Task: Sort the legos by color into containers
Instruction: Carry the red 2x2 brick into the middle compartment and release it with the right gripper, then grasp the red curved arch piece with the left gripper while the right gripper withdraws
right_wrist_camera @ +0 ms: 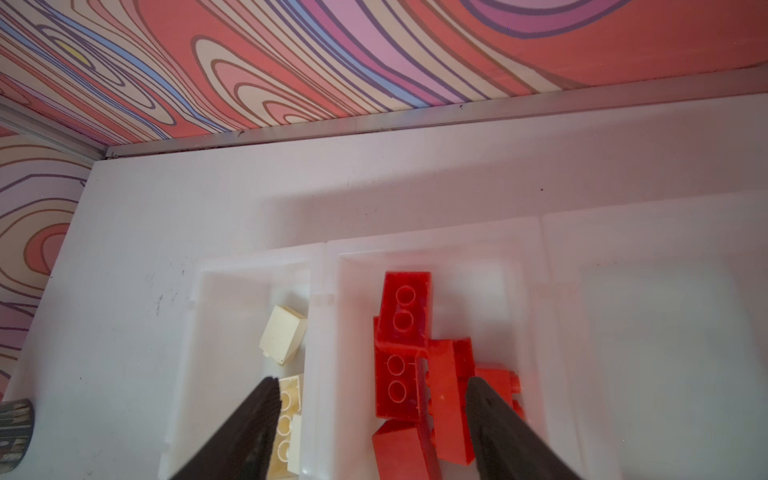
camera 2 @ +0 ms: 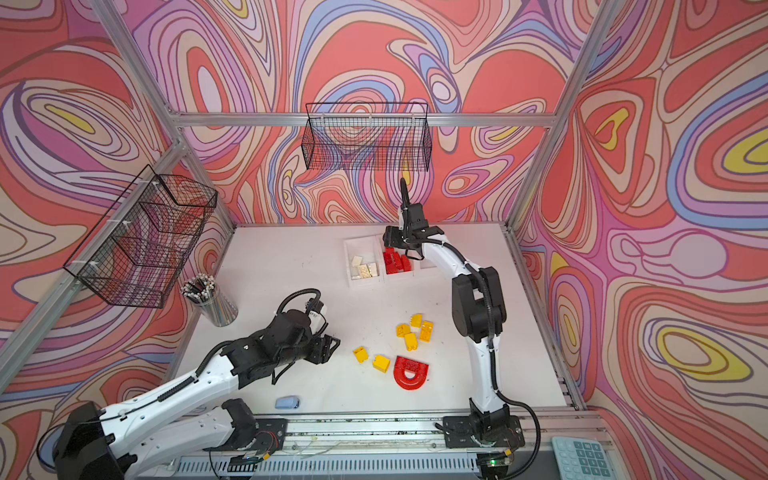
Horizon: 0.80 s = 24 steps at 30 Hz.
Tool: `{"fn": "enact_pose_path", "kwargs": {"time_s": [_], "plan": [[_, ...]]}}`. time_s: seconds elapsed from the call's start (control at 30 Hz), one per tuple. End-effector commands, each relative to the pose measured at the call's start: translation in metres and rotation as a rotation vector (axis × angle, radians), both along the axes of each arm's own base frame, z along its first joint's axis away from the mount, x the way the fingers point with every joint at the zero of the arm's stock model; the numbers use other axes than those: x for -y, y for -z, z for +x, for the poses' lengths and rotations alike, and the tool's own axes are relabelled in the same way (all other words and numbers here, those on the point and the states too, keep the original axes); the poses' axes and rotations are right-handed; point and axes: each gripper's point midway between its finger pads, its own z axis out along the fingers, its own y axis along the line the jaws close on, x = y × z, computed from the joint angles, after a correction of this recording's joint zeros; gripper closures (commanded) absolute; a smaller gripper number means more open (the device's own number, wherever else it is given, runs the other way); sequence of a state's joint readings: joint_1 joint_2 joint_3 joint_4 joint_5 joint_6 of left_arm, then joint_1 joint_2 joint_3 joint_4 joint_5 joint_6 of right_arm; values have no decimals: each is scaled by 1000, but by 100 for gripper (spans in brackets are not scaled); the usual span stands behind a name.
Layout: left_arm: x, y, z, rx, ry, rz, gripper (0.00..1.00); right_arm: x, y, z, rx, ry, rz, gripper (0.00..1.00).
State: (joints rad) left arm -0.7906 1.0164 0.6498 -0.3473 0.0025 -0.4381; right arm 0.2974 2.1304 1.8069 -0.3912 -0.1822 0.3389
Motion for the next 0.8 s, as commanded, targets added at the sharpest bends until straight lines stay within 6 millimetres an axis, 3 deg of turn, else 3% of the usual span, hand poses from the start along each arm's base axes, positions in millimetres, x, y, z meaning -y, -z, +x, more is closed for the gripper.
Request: {"fn": "enact_pose_path", "kwargs": {"time_s": [0.0, 0.13, 0.2, 0.23, 0.4, 0.53, 0.77], "plan": [[18, -13, 6, 40, 96, 33, 33, 11, -56, -9, 106, 2, 106, 26], [46, -14, 7, 105, 276, 138, 34, 24, -81, -39, 156, -13, 263, 26], [61, -9, 6, 114, 372, 170, 33, 33, -82, -53, 150, -12, 333, 26], [71, -7, 7, 112, 419, 175, 33, 41, -101, -64, 190, -6, 375, 26], [131, 1, 4, 123, 653, 145, 34, 68, -119, -104, 260, 74, 489, 26], [176, 11, -14, 161, 877, 178, 35, 89, -116, -130, 269, 131, 537, 26], [216, 29, -27, 132, 1054, 166, 39, 136, -92, -159, 236, 233, 626, 26]]}}
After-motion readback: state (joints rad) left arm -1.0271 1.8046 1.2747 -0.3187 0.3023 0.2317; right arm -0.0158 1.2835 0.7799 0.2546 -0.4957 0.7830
